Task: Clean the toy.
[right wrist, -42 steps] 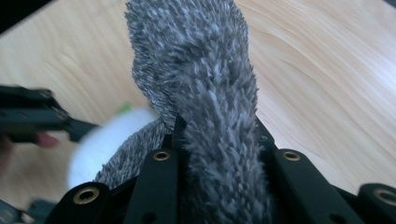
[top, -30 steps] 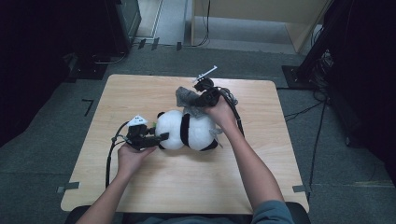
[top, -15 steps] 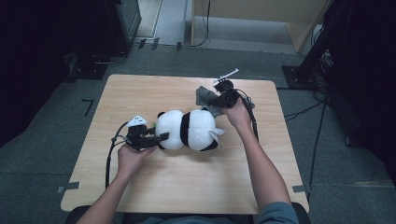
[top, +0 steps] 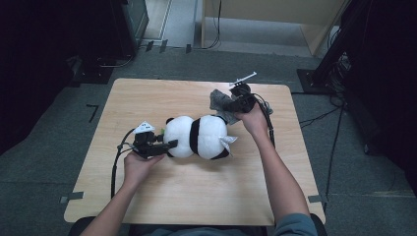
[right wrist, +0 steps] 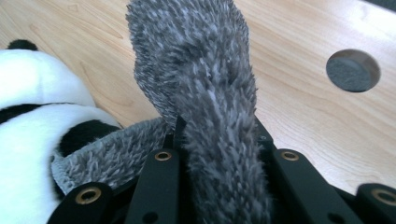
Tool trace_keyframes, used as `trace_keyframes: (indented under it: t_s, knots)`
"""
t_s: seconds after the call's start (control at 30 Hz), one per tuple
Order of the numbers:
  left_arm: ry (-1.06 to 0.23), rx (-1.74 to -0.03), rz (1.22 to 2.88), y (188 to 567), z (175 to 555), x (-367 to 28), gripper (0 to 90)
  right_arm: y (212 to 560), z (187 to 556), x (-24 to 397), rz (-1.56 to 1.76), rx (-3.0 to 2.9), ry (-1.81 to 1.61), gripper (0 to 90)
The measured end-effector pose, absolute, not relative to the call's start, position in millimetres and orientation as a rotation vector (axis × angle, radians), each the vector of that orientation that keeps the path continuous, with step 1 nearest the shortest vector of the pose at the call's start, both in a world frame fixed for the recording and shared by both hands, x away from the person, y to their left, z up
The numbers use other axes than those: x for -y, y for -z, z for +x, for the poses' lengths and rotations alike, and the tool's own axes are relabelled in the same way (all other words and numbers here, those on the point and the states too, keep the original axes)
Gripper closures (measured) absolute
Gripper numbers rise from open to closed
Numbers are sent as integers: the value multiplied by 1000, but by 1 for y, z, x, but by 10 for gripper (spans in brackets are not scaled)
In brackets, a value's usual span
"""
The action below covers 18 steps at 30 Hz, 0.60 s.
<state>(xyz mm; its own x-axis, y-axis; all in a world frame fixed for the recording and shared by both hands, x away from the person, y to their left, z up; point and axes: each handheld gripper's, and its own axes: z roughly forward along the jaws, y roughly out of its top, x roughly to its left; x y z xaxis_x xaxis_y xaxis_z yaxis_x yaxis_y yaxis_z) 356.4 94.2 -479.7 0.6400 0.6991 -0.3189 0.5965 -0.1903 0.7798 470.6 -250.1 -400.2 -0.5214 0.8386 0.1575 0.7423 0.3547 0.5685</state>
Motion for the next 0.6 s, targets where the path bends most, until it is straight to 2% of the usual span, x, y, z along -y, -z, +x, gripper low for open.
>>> trace_keyframes:
  t_s: [0.3, 0.6]
  knots:
    - [-132, -1030, 1878, 480, 356, -94, 418, 356, 453, 244, 1337, -2431, -1028, 732]
    - [-137, -1030, 1877, 479, 356, -94, 417, 328, 429, 206, 1186, -2498, -1116, 730]
